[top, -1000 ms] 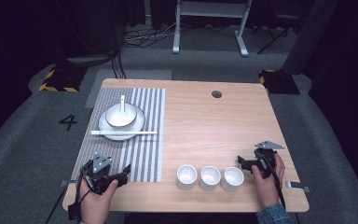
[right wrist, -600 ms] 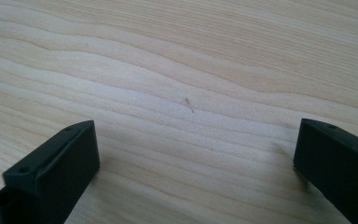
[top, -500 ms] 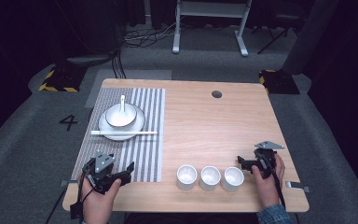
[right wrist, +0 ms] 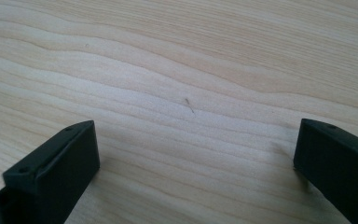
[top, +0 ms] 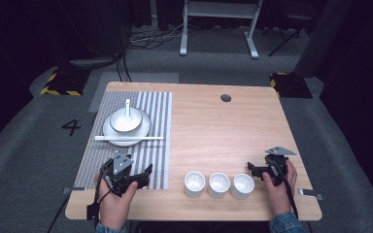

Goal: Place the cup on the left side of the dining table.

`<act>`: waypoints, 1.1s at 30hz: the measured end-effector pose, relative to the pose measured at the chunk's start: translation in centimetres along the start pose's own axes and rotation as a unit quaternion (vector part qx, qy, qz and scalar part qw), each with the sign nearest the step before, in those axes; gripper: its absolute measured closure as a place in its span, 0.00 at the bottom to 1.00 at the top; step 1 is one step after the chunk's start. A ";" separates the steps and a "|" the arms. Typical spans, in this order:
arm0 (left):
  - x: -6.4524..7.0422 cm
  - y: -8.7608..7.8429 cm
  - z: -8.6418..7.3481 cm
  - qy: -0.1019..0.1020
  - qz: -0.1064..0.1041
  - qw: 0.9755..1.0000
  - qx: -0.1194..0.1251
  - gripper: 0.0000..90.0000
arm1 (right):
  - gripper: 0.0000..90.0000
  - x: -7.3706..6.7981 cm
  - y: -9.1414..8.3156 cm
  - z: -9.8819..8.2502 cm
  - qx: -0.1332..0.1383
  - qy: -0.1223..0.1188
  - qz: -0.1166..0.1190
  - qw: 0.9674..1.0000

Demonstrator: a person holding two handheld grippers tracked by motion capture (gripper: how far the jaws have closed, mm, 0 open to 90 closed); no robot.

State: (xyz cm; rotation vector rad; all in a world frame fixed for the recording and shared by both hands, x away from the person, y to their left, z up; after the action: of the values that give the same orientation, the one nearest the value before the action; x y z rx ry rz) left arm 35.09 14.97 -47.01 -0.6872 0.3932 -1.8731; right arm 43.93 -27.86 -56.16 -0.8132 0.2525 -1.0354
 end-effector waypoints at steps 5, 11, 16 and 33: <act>1.7 0.8 0.4 0.012 -0.019 1.000 -0.003 0.21 | 0.00 0.0 0.0 0.0 0.000 0.000 0.000 1.000; 4.4 1.7 0.8 0.034 -0.047 0.998 -0.008 0.21 | 0.00 0.0 0.0 0.0 0.000 0.000 0.000 1.000; 6.4 2.1 0.9 0.048 -0.066 0.997 -0.012 0.21 | 0.00 0.0 0.0 0.0 0.000 0.000 0.000 1.000; 11.4 3.1 -0.4 0.067 -0.128 0.989 -0.023 0.21 | 0.00 0.0 0.0 0.0 0.000 0.000 0.000 1.000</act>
State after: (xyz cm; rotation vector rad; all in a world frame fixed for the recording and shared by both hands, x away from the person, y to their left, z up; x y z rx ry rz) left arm 33.89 3.25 -45.88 -0.6696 0.4539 -2.1669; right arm 43.93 -27.85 -56.16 -0.8132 0.2527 -1.0354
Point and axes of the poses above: each handheld gripper's, and its own axes: y roughly forward along the jaws, z roughly out of its top, x roughly to its right, the point moved 8 cm from there along y, roughly forward along the jaws, and after that the axes turned 14 degrees about -y, right-handed, at the moved point
